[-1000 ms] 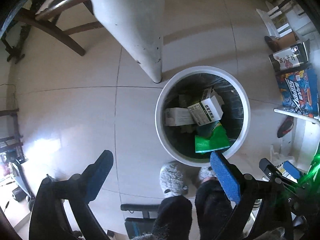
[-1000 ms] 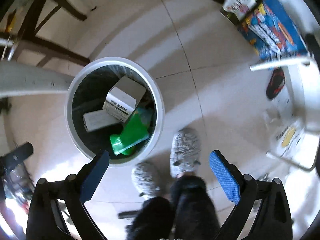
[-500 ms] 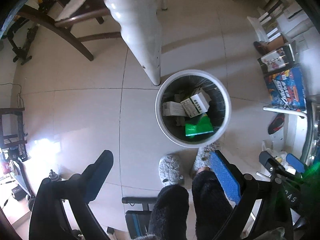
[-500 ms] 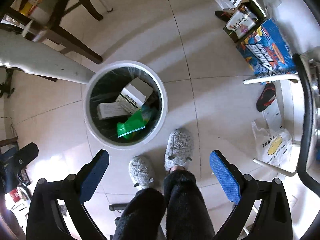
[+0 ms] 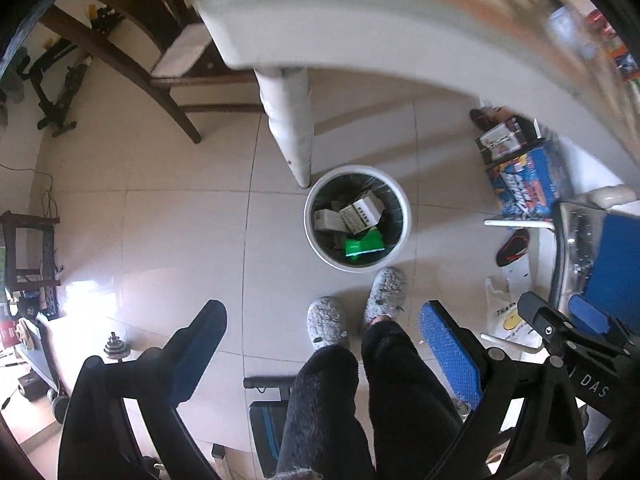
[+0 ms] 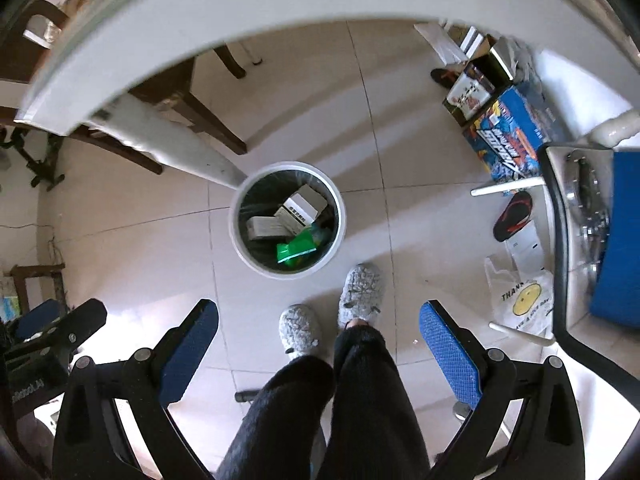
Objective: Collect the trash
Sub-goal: 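Move the left tool back to the table and grasp the blue cartoon snack bag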
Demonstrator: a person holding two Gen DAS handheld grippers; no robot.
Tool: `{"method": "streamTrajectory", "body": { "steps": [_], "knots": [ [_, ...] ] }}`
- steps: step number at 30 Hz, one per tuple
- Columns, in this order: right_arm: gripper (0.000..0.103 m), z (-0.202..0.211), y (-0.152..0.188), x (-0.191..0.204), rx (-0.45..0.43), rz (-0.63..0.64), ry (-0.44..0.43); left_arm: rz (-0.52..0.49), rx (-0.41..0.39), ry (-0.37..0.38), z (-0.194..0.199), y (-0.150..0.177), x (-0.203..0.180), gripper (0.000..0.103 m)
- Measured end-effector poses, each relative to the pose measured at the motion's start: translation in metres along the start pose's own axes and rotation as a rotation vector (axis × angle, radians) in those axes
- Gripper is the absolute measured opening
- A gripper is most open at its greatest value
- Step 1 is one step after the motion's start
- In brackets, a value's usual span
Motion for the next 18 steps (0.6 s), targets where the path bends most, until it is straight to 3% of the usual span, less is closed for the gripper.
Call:
{"method": "streamTrajectory", "body": {
  "steps": [10,13,18],
  "knots": [
    [0.102,0.133,0.005,-0.002,-0.083,-0.083,-0.082,-0.053,-0.119,0.049,0.103,-0.017,-0.011,0.099],
    [0.102,0.167,-0.007,-0.007,-0.121,-0.122,-0.121,-0.085,-0.164,0.052,0.124,-0.036,-0.022,0.099],
    [0.102,0.211,-0.045,-0.034,-0.193,-0.210,-0.148,-0.228,-0.217,0.039,0.143,-0.084,-0.072,0.103]
  ]
}}
Point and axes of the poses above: each gripper's, at about its wrist camera, not at the fingertips, and z roughly against the way its jaws point, x to its left, y to its underside, the point moved 3 cm from there along -z, roughly the way its jaws point, and after that the axes turned 3 degrees about y, right-handed, at the moved point
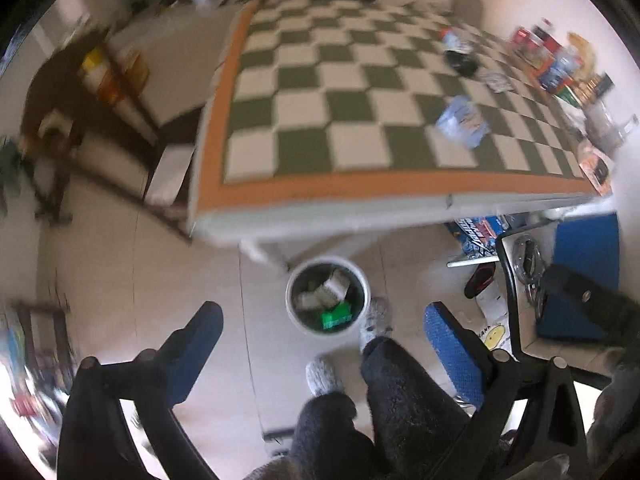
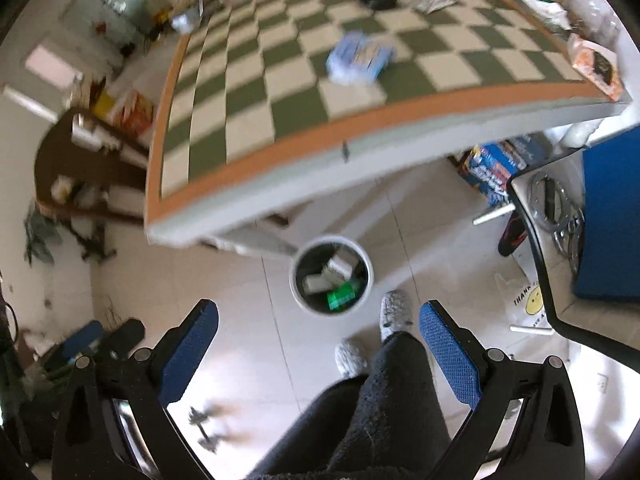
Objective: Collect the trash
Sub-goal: 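Move the left tool back to the table and grasp the blue cartoon snack bag, then hold the snack bag in the left tool while the right tool reaches toward the table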
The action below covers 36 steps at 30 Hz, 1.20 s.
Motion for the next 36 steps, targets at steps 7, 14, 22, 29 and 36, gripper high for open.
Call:
{"method": "streamTrajectory", "body": {
  "steps": [7,14,22,29,36],
  "knots": [
    [0.102,-0.002,-0.086,-0.070,0.007,-0.124,0.055,-0.264,0.026,0.004,-0.046,-0.107,-0.091,0.103],
    [0.102,-0.053,-0.173,-0.161,0.092,-0.211,0.103,-0.446,0.206,-0.013,-0.138,-0.181,-0.175,0.103],
    [0.102,-0.106,-0.249,-0.229,0.198,-0.269,0.116,-0.428,0.412,-0.003,-0.227,-0.215,-0.198,0.064],
    [0.102,-0.133,-0.315,-0.216,0.219,-0.227,0.061,-0.129,0.356,-0.017,-0.213,-0.251,-0.140,0.059],
    [0.102,-0.150,-0.419,-0.146,0.150,-0.100,0.003,0.243,0.252,-0.099,-0.205,-0.297,-0.057,0.059]
  ]
}}
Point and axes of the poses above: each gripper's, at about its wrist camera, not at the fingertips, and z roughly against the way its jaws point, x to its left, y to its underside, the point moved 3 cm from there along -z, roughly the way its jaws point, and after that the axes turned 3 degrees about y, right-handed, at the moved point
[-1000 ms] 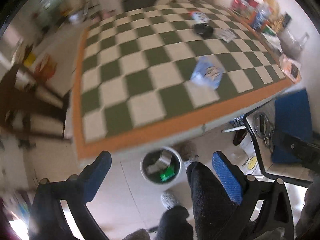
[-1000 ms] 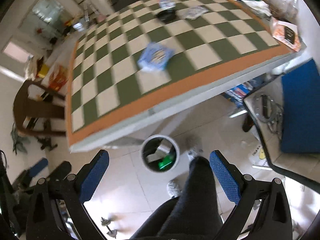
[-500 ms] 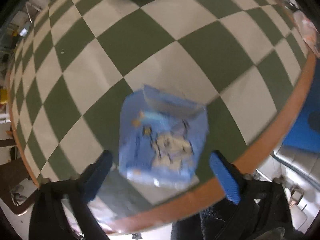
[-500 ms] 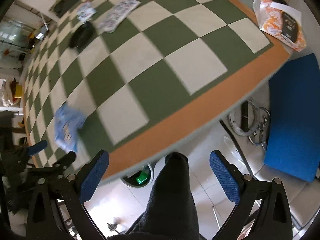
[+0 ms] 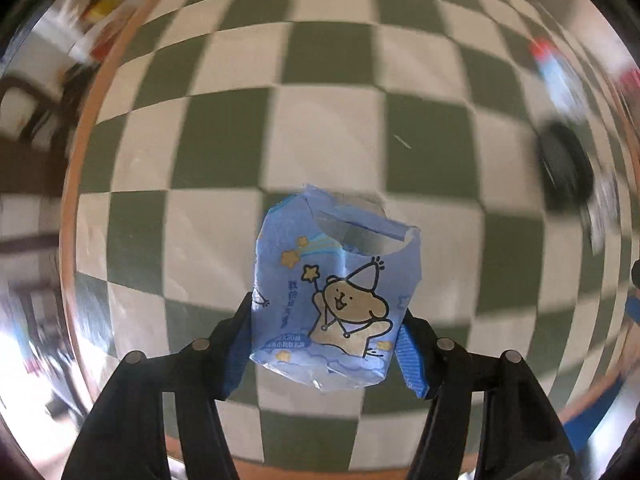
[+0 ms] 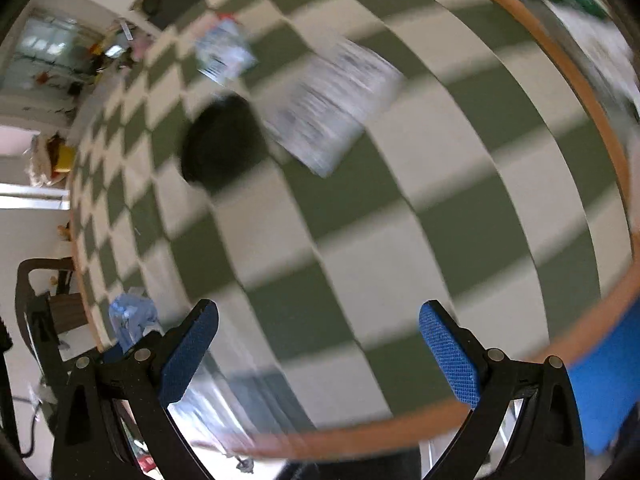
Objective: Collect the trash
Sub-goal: 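Hold the snack bag in the left tool while the right tool reaches toward the table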
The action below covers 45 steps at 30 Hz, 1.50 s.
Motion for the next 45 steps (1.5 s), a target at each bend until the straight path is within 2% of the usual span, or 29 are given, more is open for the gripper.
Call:
{"method": "streamTrajectory", "body": {
  "steps": [5,9,13,15,18,19,21,23,25,26,27,31,35,40,45],
  "knots": [
    [0.102,-0.022,-0.058,0.052,-0.023,0.080,0.048,0.072,0.004,0.001,-0.005,-0.020,0.012,0.059],
    [0.102,-0.058,-0.087,0.082,0.015,0.161,0.147,0.071,0.005,-0.007,-0.008,-0.019,0.017,0.059],
    [0.102,-0.087,-0.095,0.091,0.070,0.188,0.180,0.058,0.002,-0.013,-0.013,-0.016,0.019,0.059],
    [0.103,-0.089,-0.095,0.096,0.042,0.214,0.210,0.051,-0.003,-0.021,-0.013,-0.012,0.020,0.059],
    [0.096,-0.094,-0.091,0.105,0.007,0.254,0.258,0.049,-0.009,-0.019,-0.005,-0.020,0.014,0.059],
    [0.090,-0.094,-0.089,0.108,-0.009,0.261,0.270,0.050,-0.015,-0.019,-0.002,-0.021,0.010,0.059],
    [0.068,-0.087,-0.085,0.114,-0.053,0.278,0.263,0.051,-0.030,-0.015,0.007,-0.017,0.013,0.059],
    [0.021,-0.081,-0.080,0.115,-0.062,0.272,0.248,0.053,-0.042,-0.011,0.016,-0.014,0.015,0.059],
    [0.011,-0.076,-0.074,0.115,-0.063,0.258,0.218,0.051,-0.061,-0.009,0.025,-0.008,0.017,0.059],
    [0.006,-0.072,-0.070,0.114,-0.070,0.255,0.205,0.050,-0.067,-0.007,0.028,-0.008,0.019,0.059],
    [0.006,-0.068,-0.066,0.113,-0.080,0.252,0.196,0.050,-0.077,-0.004,0.033,-0.004,0.021,0.059],
    [0.006,-0.042,-0.032,0.106,-0.129,0.232,0.121,0.043,-0.117,0.016,0.053,0.012,0.030,0.059],
    [0.006,-0.006,0.002,0.109,-0.187,0.215,0.062,0.028,-0.163,0.048,0.070,0.041,0.040,0.059],
    [0.006,0.038,0.069,0.116,-0.237,0.221,-0.005,-0.027,-0.223,0.099,0.098,0.090,0.062,0.059],
    [0.006,0.065,0.172,0.112,-0.259,0.214,-0.057,-0.080,-0.236,0.151,0.112,0.159,0.094,0.059]
  ]
}}
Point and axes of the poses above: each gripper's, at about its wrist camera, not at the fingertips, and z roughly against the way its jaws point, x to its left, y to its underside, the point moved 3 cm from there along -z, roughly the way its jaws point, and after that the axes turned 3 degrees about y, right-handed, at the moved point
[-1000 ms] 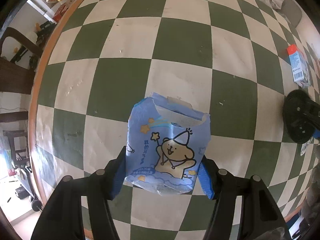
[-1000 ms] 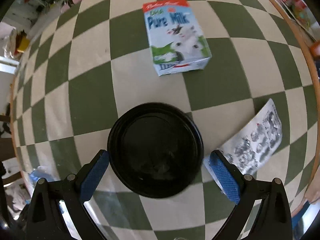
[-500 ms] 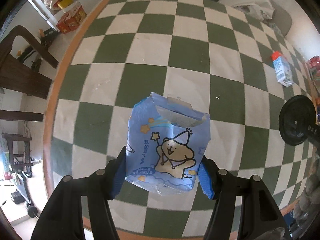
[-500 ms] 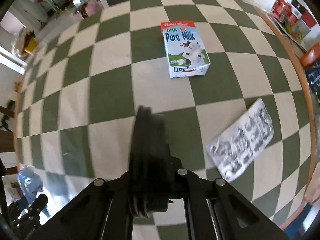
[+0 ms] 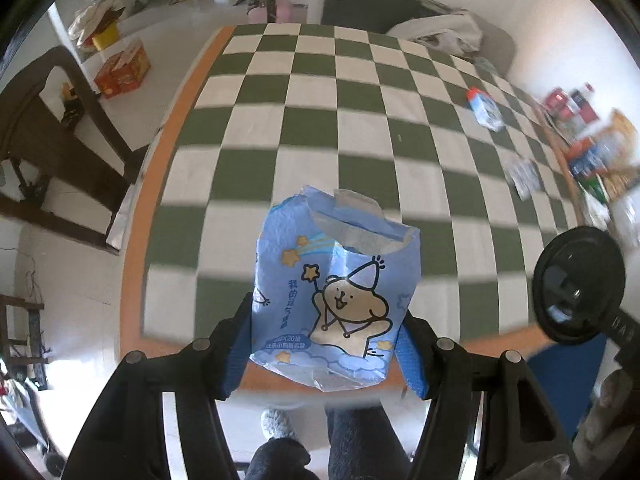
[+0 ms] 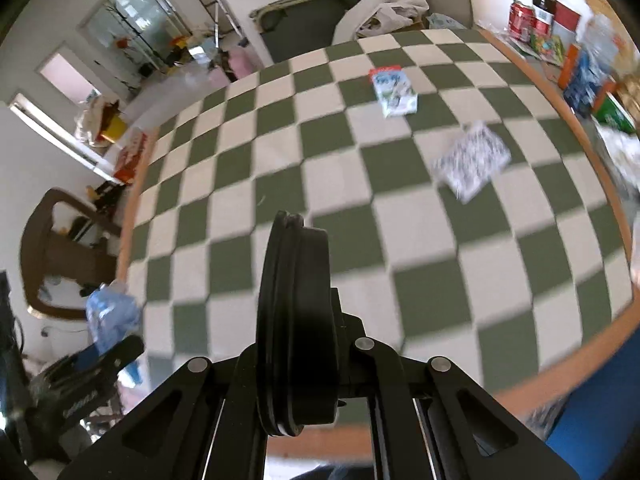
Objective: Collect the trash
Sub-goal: 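Hold the snack bag in the left tool while the right tool reaches toward the table, then carry the snack bag to the bin and open the left tool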
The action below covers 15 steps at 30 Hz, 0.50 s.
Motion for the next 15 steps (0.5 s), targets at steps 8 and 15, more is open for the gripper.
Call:
{"method": "streamTrajectory", "body": {
  "steps": [8,15],
  "knots": [
    [0.006,0.016,0.184,0.010,0.138,-0.095,-0.063,-0.004,0.139,0.072,0.001,0.132,0.051,0.059],
    [0.006,-0.068,0.301,-0.003,0.331,-0.132,-0.045,0.064,0.326,0.077,-0.114,0.206,0.089,0.059]
  ]
}}
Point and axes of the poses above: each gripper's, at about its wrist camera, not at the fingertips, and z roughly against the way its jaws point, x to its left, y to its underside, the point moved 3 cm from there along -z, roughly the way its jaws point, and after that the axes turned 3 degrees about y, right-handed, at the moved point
